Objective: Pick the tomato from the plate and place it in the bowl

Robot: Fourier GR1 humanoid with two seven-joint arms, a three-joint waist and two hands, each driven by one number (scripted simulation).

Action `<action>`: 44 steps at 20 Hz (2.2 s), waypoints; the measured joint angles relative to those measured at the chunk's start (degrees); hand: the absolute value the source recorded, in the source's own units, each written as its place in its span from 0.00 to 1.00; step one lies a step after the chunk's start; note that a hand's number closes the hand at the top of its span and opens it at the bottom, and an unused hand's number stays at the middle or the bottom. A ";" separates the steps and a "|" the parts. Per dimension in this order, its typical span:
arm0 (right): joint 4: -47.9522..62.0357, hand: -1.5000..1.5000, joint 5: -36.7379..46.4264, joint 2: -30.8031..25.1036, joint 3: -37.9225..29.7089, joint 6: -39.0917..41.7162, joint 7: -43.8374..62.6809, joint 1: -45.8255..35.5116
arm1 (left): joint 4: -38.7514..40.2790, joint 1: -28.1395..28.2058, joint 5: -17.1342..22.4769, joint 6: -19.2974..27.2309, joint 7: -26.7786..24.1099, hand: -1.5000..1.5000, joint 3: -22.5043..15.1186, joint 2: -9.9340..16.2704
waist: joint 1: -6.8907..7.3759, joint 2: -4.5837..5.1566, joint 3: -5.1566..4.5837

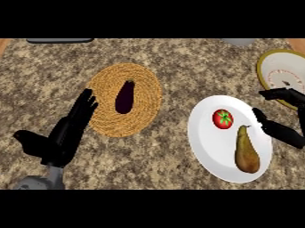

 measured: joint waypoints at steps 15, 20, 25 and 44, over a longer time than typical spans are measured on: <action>-11.82 0.00 24.91 -10.48 10.39 5.38 11.41 3.84 | 1.45 -3.37 0.56 -3.01 3.17 0.50 -1.13 -1.67 | 0.93 -0.65 -0.12; -16.76 0.00 27.25 -10.61 14.96 16.27 30.17 -2.26 | 1.89 -4.03 -0.18 -3.09 3.20 0.50 -1.57 -2.45 | 1.55 -0.58 -0.12; -14.84 0.00 25.93 -5.90 17.55 24.87 43.74 -9.66 | 1.42 -4.22 -0.39 -3.45 3.51 0.50 -1.20 -3.10 | 1.88 -0.48 -0.03; 0.75 0.00 34.45 3.48 17.78 34.80 50.65 -14.59 | 2.04 -2.87 -2.80 -7.81 3.84 0.50 2.95 -5.12 | 1.43 -0.46 0.09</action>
